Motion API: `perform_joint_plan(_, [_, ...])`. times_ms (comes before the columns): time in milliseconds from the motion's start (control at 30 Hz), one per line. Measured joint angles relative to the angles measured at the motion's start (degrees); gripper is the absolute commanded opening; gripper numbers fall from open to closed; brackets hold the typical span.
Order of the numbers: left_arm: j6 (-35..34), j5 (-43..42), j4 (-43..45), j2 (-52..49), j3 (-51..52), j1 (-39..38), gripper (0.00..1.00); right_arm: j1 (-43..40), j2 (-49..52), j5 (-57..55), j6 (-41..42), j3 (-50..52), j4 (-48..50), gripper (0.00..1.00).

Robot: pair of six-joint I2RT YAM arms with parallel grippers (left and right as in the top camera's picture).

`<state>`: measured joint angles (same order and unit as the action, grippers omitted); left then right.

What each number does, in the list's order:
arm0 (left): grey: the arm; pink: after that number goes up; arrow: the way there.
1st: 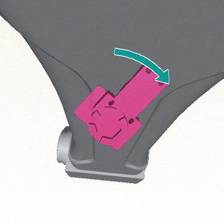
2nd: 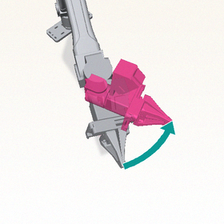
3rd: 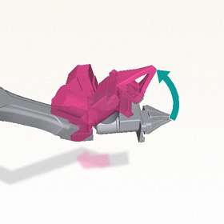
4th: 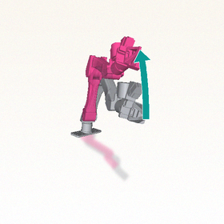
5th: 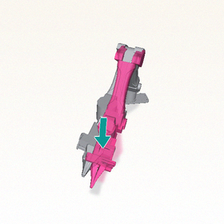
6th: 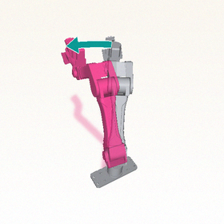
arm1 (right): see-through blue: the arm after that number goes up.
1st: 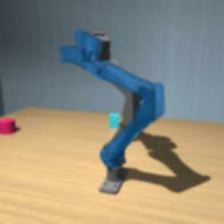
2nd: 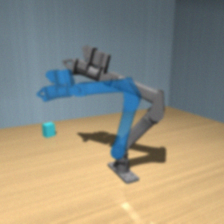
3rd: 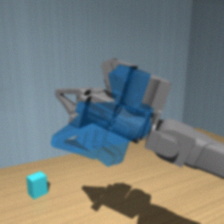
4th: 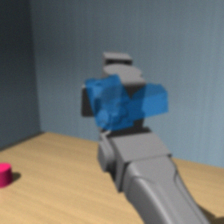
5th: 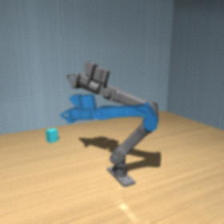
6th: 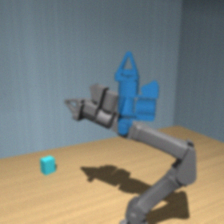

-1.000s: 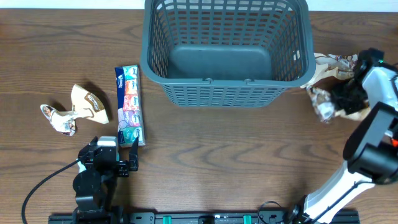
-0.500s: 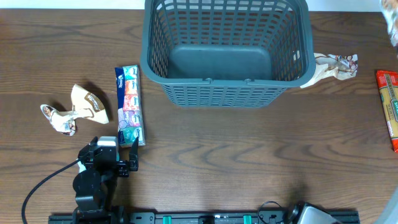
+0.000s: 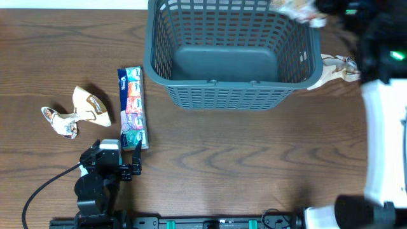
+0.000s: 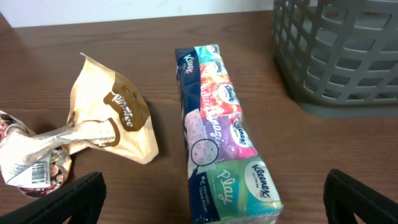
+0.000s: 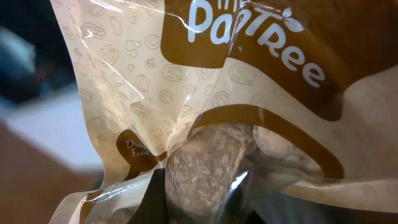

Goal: Pack container
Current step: 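Lift the brown bag, carry it into the grey basket, release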

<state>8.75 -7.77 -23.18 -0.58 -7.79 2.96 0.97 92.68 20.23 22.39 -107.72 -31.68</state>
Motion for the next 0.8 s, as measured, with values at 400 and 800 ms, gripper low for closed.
perform_joint_plan(400, [0.0,0.0,0.0,0.0,0.0,0.0,0.99,4.9,6.4,0.5,-9.2,0.4,-17.5,0.01])
perform_joint_plan(800, [0.0,0.0,0.0,0.0,0.0,0.0,0.99,5.4,14.8,-0.9,-19.0,1.5,-21.2,0.01])
